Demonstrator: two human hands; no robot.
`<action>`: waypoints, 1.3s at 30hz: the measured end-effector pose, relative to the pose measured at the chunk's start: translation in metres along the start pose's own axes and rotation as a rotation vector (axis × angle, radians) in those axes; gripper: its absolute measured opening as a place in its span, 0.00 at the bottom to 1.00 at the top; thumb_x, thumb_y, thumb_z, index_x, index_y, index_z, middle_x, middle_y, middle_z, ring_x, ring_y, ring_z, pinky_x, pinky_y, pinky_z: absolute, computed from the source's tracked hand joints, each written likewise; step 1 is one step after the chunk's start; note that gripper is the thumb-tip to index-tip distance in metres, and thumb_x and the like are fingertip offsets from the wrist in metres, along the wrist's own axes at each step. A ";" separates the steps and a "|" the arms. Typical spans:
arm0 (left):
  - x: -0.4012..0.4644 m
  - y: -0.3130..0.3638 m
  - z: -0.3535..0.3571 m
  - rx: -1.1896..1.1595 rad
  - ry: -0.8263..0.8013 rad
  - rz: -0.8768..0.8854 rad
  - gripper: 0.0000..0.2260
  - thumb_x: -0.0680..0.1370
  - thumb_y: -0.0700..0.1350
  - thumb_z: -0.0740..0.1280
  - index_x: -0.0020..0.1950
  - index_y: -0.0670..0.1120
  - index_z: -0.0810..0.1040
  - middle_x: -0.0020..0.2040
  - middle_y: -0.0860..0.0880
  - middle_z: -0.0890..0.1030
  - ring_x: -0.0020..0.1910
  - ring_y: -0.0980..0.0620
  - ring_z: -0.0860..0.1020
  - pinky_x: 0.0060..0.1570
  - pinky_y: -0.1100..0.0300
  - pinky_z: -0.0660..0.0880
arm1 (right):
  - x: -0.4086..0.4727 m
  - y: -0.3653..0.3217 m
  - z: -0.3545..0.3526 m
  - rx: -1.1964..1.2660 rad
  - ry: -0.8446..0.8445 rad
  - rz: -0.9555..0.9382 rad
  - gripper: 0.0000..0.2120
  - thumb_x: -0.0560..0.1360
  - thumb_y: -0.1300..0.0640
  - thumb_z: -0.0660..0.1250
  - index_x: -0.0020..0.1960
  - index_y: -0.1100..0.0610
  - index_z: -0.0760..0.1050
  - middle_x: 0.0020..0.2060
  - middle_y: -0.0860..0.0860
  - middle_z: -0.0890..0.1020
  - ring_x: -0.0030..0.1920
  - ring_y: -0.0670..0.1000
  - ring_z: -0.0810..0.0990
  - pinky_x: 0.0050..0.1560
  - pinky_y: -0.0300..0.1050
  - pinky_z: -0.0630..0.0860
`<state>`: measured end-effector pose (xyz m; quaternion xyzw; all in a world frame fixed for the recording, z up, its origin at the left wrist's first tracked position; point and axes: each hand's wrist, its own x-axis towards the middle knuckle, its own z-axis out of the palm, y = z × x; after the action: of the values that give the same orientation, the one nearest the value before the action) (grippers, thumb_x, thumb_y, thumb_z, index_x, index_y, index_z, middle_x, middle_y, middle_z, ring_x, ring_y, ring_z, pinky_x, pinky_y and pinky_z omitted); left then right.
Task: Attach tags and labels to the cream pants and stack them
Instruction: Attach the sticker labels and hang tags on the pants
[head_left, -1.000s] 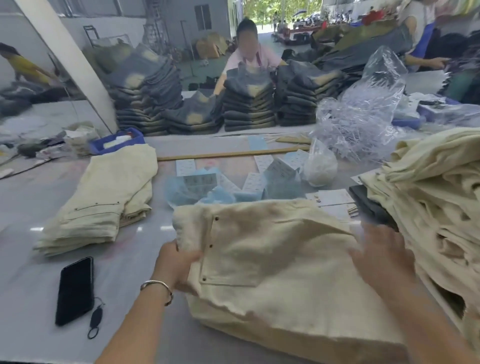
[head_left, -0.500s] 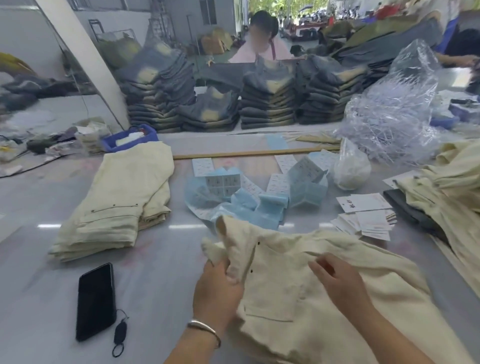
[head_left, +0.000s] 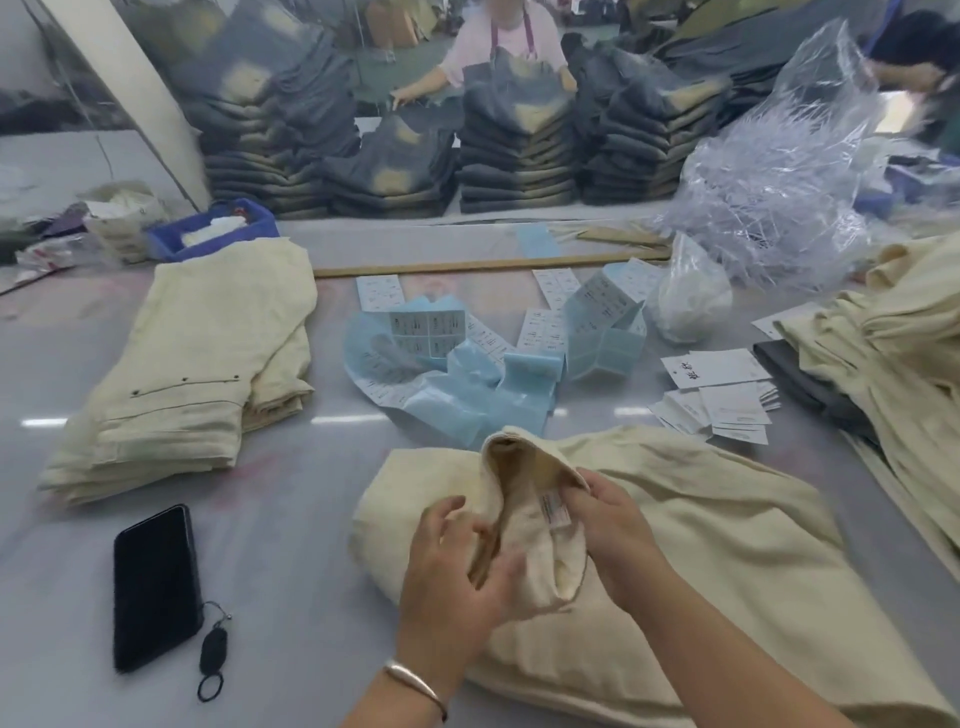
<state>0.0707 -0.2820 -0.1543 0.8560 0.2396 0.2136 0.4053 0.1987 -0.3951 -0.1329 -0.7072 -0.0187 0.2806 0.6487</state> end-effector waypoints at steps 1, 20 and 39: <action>0.007 0.001 -0.001 0.005 0.003 -0.006 0.14 0.71 0.55 0.73 0.52 0.52 0.77 0.58 0.55 0.73 0.52 0.57 0.76 0.51 0.58 0.76 | 0.004 -0.002 -0.004 0.032 0.000 0.014 0.12 0.76 0.66 0.61 0.39 0.57 0.80 0.34 0.55 0.79 0.35 0.51 0.76 0.39 0.45 0.72; 0.032 0.063 0.009 -0.338 -0.020 -0.251 0.09 0.72 0.46 0.74 0.35 0.46 0.78 0.30 0.47 0.81 0.30 0.48 0.79 0.30 0.55 0.77 | 0.006 -0.039 -0.018 0.087 -0.404 0.053 0.02 0.74 0.64 0.70 0.46 0.60 0.80 0.38 0.58 0.82 0.39 0.55 0.81 0.43 0.48 0.77; 0.012 0.048 0.018 0.055 0.143 0.453 0.05 0.68 0.33 0.71 0.39 0.41 0.84 0.39 0.50 0.79 0.36 0.58 0.76 0.40 0.70 0.73 | -0.009 -0.034 -0.022 0.015 -0.406 0.146 0.08 0.73 0.61 0.69 0.36 0.63 0.77 0.29 0.58 0.77 0.28 0.53 0.78 0.30 0.43 0.76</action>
<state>0.1016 -0.3125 -0.1251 0.8813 0.0755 0.3526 0.3055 0.2118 -0.4136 -0.0983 -0.6306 -0.0955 0.4639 0.6148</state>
